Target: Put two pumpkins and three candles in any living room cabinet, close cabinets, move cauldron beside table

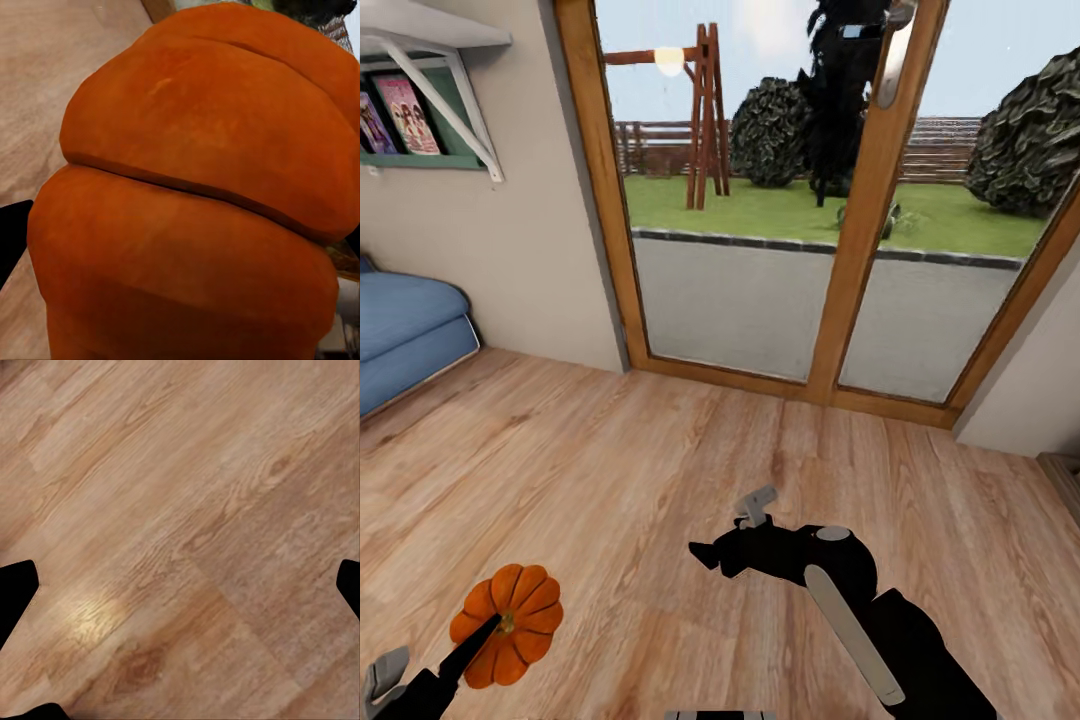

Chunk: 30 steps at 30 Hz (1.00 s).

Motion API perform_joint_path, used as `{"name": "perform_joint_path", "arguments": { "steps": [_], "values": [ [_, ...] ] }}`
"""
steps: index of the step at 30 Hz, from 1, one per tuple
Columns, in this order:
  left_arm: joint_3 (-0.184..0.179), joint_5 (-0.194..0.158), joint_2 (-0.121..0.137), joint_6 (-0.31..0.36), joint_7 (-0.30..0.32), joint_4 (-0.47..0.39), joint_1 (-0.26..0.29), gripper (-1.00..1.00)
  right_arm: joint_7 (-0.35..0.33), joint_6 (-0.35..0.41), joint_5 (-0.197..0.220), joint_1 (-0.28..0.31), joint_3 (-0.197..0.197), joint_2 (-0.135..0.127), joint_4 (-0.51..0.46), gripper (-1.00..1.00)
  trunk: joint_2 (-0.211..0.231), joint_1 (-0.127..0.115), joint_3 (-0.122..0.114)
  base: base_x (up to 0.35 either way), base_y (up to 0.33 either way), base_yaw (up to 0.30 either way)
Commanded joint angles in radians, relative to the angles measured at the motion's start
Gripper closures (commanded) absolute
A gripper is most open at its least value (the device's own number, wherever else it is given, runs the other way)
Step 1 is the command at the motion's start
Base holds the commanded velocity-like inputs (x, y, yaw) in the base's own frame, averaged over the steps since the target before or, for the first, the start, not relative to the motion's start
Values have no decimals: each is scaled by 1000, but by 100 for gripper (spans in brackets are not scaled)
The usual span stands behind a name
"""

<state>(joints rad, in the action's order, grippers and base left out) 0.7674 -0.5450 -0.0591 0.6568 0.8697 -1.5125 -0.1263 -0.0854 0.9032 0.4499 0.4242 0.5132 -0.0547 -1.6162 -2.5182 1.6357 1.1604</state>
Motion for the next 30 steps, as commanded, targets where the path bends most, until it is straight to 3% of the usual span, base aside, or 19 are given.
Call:
{"name": "perform_joint_path", "arguments": {
  "steps": [1,5,10,15,18,26,30],
  "values": [
    [3,-8,-1,-3,0,2,0,100,-8,3,-10,1,0,2,-1,-100,0,-1,-3,0,0,300],
    [5,-11,-1,-17,2,6,0,100,-1,3,-13,1,-1,6,-1,-100,1,-2,-19,0,0,300],
    [5,-12,0,-16,0,7,0,100,60,2,-14,1,2,19,-1,-100,2,-5,-38,0,0,300],
    [7,-19,7,-11,1,43,0,100,68,2,-14,1,0,25,-1,-100,3,-7,-57,0,0,300],
    [7,-57,13,-10,2,58,0,100,70,2,-14,0,-1,26,-1,-100,4,-8,-69,0,0,300],
    [6,-62,15,-11,3,64,0,100,71,3,-15,1,-8,25,-1,-100,6,-12,-100,0,0,300],
    [7,-63,11,-19,2,64,0,100,70,2,-14,1,-9,25,-1,-100,6,-12,-100,0,0,300]
  ]
}}
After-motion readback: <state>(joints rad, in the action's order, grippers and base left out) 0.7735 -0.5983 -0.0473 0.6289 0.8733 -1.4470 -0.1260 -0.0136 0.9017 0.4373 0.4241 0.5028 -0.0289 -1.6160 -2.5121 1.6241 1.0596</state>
